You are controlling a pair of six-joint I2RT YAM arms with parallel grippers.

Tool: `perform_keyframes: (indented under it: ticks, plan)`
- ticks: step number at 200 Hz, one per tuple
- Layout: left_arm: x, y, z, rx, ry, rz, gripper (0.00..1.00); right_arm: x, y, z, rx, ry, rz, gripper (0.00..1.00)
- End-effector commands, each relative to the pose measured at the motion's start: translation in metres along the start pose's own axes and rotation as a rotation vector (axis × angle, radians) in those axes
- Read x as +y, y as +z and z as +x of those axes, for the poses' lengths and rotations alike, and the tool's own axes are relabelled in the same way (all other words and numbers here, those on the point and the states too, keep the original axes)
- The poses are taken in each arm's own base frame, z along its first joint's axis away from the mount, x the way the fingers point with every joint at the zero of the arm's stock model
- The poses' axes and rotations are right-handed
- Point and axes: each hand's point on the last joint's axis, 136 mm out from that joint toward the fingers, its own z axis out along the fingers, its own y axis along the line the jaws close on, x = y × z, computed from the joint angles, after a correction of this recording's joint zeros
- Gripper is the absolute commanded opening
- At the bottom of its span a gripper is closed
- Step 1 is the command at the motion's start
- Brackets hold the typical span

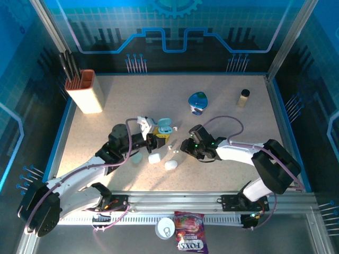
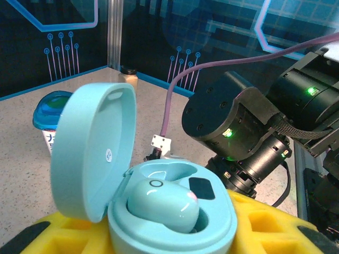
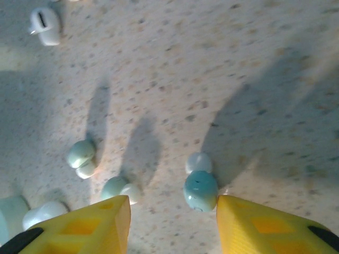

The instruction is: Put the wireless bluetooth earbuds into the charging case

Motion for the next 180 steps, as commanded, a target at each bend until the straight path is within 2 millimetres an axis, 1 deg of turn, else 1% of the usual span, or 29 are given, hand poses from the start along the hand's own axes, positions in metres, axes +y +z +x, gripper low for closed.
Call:
perform_keyframes:
  ticks: [1, 31, 47, 55, 61, 63, 66, 95, 105, 121, 147, 162, 180]
  plan:
    - [-0.003, 0.001, -0.017, -0.03, 0.04, 0.014, 0.38, 0.02, -0.003, -0.001, 0.023, -0.03, -0.041, 0.48]
    - [-0.001, -0.001, -0.016, -0.022, 0.043, -0.002, 0.38, 0.005, -0.025, -0.02, -0.028, -0.149, 0.079, 0.48]
    - [0.0, -0.001, -0.017, -0.027, 0.046, -0.005, 0.38, 0.003, -0.028, -0.027, -0.013, -0.211, 0.108, 0.48]
    - [0.0, -0.001, -0.017, -0.027, 0.046, -0.006, 0.38, 0.006, -0.025, -0.027, 0.011, -0.234, 0.107, 0.49]
    - [0.0, -0.001, -0.018, -0.03, 0.045, -0.008, 0.38, 0.002, -0.02, -0.024, 0.038, -0.245, 0.116, 0.49]
    - [0.0, -0.001, -0.018, -0.03, 0.044, -0.008, 0.38, 0.011, -0.021, -0.028, 0.029, -0.25, 0.1, 0.49]
    - [0.0, -0.001, -0.019, -0.031, 0.044, -0.009, 0.38, 0.013, -0.02, -0.029, 0.034, -0.256, 0.095, 0.49]
    - [0.003, -0.003, -0.018, -0.029, 0.045, -0.03, 0.38, 0.025, 0.002, -0.033, 0.088, -0.306, 0.086, 0.44]
    - [0.004, -0.004, -0.016, -0.024, 0.043, -0.033, 0.39, 0.03, 0.009, -0.033, 0.115, -0.314, 0.065, 0.43]
    - [0.003, -0.005, -0.017, -0.025, 0.044, -0.032, 0.39, 0.032, 0.023, -0.031, 0.162, -0.317, 0.048, 0.44]
    - [0.003, -0.005, -0.016, -0.024, 0.044, -0.03, 0.39, 0.025, 0.036, -0.024, 0.224, -0.308, 0.027, 0.46]
    - [0.002, -0.005, -0.017, -0.023, 0.045, -0.028, 0.39, 0.019, 0.036, -0.02, 0.24, -0.298, 0.026, 0.47]
    - [0.002, -0.004, -0.017, -0.024, 0.045, -0.027, 0.39, 0.013, 0.031, -0.014, 0.251, -0.291, 0.024, 0.47]
